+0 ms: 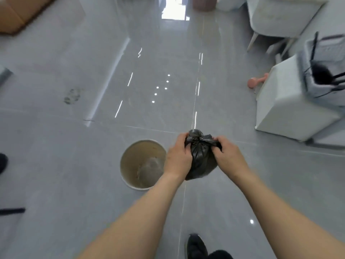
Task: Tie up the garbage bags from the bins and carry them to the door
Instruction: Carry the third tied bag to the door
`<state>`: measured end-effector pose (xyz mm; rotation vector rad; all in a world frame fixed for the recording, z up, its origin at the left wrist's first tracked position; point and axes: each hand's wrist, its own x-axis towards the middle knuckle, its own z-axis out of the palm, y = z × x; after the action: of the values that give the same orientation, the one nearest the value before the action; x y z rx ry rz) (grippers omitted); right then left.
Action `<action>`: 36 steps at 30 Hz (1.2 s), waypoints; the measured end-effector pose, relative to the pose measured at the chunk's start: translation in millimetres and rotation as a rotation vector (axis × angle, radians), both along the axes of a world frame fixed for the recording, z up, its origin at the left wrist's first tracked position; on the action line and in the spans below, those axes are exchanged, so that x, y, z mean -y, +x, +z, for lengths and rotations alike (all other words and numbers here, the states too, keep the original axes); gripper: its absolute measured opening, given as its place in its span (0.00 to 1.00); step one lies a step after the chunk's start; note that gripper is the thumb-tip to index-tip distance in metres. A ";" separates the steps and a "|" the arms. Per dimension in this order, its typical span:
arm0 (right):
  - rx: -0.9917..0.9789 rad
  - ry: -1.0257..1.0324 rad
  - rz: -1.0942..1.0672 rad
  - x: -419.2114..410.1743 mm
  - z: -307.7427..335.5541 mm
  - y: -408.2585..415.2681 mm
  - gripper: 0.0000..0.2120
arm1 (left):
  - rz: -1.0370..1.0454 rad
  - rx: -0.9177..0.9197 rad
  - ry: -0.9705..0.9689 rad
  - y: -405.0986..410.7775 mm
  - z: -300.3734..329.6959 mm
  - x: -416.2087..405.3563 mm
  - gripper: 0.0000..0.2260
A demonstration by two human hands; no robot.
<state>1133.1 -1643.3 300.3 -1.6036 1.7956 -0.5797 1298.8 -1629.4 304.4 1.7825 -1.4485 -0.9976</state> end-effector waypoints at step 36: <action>0.334 -0.234 0.574 -70.0 518.4 317.2 0.06 | 0.630 0.194 -0.270 274.3 513.4 -153.4 0.12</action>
<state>1450.3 -1573.4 818.7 -1.9347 0.9880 -0.7417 1573.0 -1475.9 817.9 1.9740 -0.9558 -0.3006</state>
